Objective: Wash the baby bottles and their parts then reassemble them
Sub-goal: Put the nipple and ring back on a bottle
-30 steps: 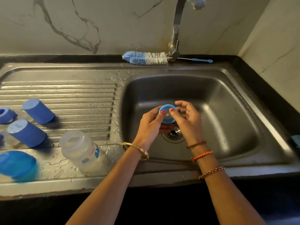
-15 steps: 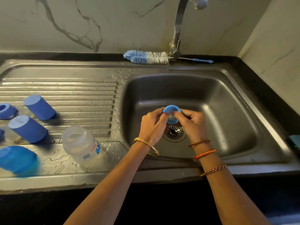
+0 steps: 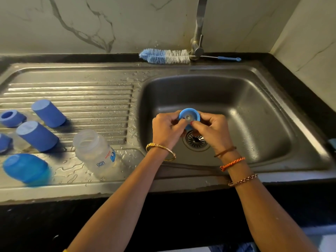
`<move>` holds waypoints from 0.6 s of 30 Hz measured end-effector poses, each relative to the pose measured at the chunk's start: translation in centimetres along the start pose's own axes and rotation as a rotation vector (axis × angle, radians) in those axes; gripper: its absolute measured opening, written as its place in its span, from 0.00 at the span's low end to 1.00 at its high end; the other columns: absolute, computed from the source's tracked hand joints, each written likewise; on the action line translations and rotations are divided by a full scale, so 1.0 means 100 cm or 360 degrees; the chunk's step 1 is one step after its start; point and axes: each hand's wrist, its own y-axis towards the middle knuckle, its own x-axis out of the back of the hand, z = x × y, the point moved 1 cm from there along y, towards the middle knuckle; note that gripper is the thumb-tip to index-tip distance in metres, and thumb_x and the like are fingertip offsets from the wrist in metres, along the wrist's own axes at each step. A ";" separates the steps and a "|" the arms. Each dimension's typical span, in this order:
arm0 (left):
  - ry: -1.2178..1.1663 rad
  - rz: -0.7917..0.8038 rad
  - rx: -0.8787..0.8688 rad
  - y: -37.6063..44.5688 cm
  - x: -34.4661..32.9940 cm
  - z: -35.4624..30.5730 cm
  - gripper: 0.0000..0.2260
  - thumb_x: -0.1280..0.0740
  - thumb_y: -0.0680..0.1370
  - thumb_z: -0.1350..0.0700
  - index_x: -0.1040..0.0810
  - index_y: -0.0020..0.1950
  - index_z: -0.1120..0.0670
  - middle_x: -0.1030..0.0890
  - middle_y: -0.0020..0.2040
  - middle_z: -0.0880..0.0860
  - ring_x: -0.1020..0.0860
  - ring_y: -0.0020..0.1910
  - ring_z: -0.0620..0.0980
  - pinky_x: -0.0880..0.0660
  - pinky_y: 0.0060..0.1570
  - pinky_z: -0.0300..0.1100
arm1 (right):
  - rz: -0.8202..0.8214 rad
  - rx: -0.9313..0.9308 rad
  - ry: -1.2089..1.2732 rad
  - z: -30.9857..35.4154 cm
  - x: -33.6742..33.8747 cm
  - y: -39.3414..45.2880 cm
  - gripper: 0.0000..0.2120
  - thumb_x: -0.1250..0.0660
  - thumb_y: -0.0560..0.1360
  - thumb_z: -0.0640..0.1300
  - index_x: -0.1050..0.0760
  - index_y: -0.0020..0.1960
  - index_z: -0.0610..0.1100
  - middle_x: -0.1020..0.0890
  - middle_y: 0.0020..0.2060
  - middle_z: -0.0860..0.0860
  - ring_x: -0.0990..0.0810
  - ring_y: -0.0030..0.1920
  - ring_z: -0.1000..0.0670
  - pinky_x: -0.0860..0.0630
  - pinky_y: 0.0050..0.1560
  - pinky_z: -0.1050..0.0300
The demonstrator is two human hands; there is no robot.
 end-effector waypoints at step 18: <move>0.0151 -0.0087 -0.0182 0.007 -0.004 0.011 0.12 0.36 0.71 0.56 0.18 0.35 0.62 0.20 0.29 0.60 0.20 0.29 0.59 0.22 0.30 0.53 | -0.0281 0.0190 -0.0158 0.005 -0.001 -0.005 0.14 0.32 0.71 0.39 0.23 0.27 0.41 0.27 0.18 0.57 0.31 0.23 0.59 0.32 0.26 0.59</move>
